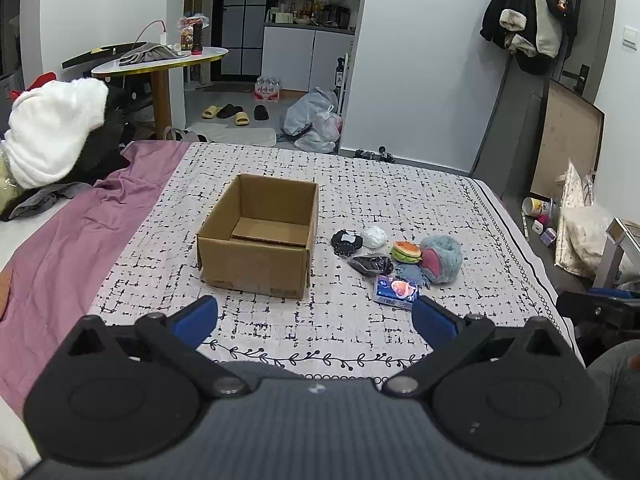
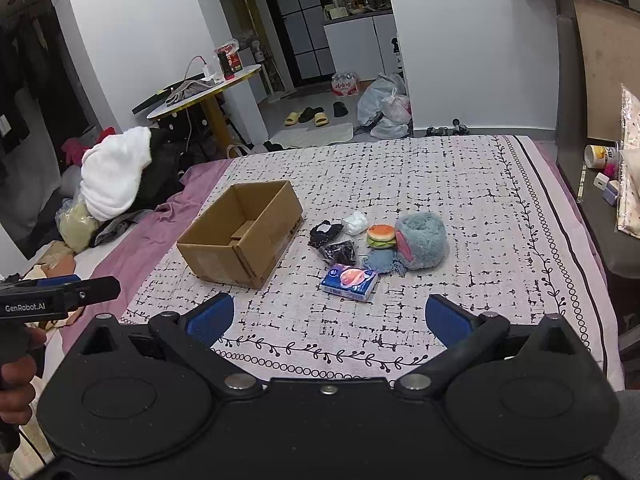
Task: Organize soft objects
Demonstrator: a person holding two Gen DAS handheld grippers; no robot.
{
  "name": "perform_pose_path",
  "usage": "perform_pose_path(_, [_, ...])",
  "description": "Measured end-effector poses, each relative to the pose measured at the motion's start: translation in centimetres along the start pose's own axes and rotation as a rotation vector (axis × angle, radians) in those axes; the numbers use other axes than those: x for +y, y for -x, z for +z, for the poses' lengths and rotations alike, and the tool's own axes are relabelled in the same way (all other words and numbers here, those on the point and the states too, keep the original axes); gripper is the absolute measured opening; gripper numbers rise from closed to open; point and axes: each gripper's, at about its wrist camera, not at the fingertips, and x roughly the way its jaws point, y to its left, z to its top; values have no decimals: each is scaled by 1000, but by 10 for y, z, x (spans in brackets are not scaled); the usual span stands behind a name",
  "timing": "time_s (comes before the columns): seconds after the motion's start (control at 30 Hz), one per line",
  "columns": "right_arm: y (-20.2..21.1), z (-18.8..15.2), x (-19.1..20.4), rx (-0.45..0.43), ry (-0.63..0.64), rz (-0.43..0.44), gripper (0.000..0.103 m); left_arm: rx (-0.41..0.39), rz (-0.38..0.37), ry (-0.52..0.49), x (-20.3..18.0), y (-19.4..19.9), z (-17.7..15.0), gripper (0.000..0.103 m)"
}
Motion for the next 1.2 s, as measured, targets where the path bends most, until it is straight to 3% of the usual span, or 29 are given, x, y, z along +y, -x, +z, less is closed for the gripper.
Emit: perform_pose_path(1.2, [-2, 11, 7, -4, 44, -41, 103, -4, 1, 30, 16, 1, 10, 102])
